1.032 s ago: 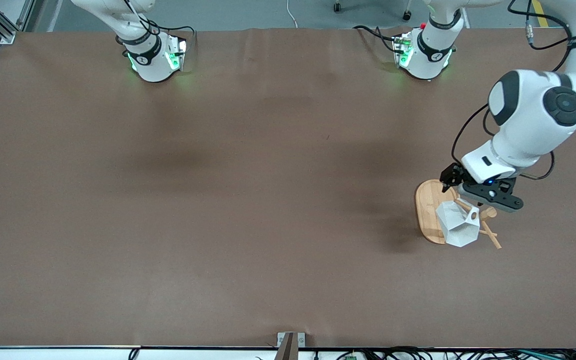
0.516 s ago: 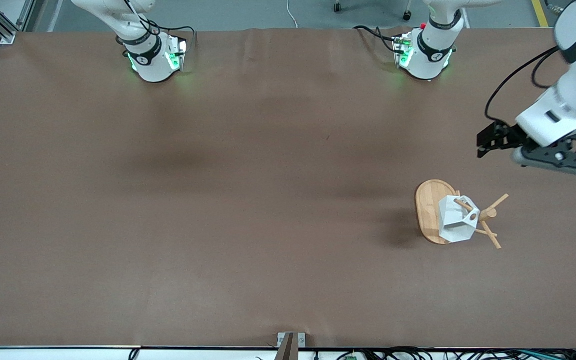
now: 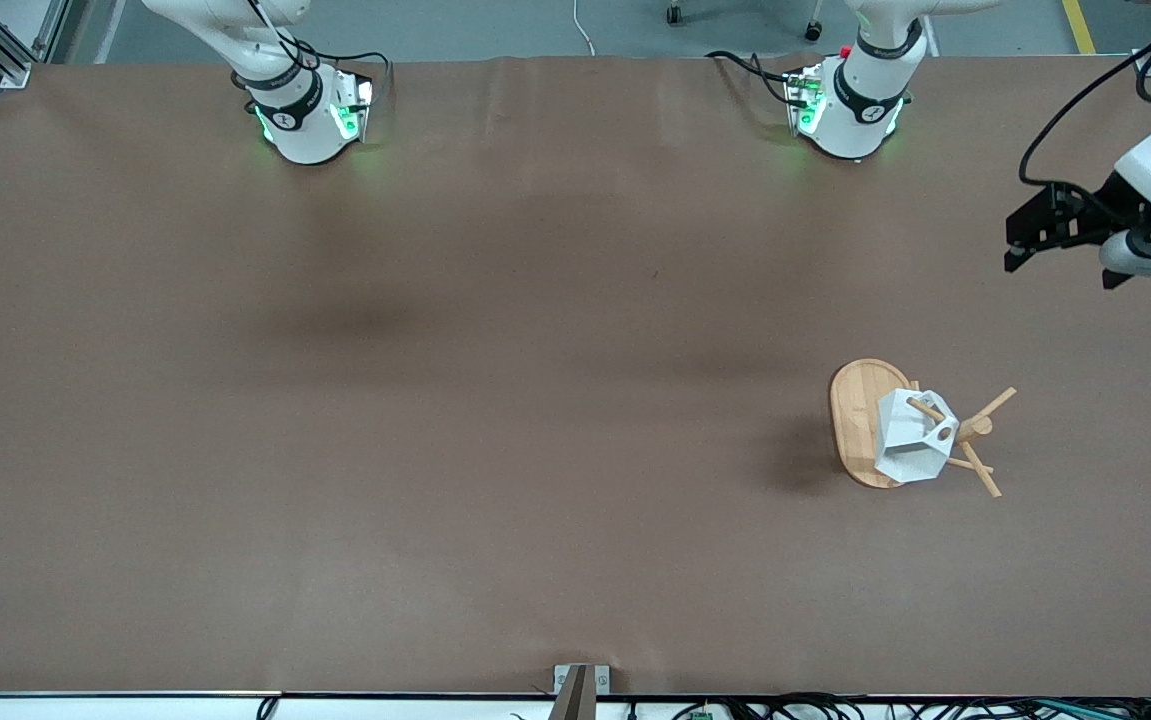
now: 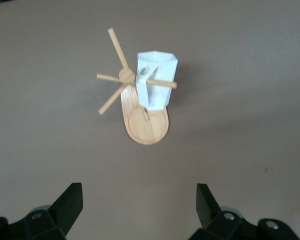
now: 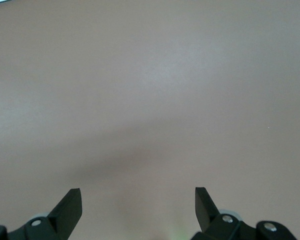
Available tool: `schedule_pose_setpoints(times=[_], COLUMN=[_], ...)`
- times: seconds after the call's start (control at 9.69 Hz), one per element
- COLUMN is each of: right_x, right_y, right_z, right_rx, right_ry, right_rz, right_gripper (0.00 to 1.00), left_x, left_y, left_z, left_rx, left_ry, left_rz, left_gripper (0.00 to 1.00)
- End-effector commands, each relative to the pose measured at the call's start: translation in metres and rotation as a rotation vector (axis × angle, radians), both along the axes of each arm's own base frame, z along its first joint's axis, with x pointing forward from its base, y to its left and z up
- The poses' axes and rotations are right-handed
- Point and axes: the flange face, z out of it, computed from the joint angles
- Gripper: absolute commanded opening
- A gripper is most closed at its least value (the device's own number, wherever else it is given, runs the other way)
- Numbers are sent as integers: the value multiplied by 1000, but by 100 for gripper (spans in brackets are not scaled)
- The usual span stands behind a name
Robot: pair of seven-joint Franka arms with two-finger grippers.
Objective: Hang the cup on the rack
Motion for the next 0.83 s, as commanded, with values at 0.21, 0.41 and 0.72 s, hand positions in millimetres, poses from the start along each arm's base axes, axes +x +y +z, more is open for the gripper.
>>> schedule_pose_setpoints(times=[0.21, 0.41, 0.72], right_x=[-5, -5, -4], right_y=[-5, -5, -4], right_z=[1, 1, 0], right_rx=[-6, -6, -4], right_ry=[-14, -11, -9], right_rz=[37, 37, 39], right_gripper=[100, 100, 100], left_x=[-33, -35, -31], left_y=[-10, -9, -1], left_z=[-11, -5, 0], left_rx=[16, 15, 8], left_ry=[41, 28, 22], left_rz=[36, 48, 43], left_gripper=[100, 100, 100])
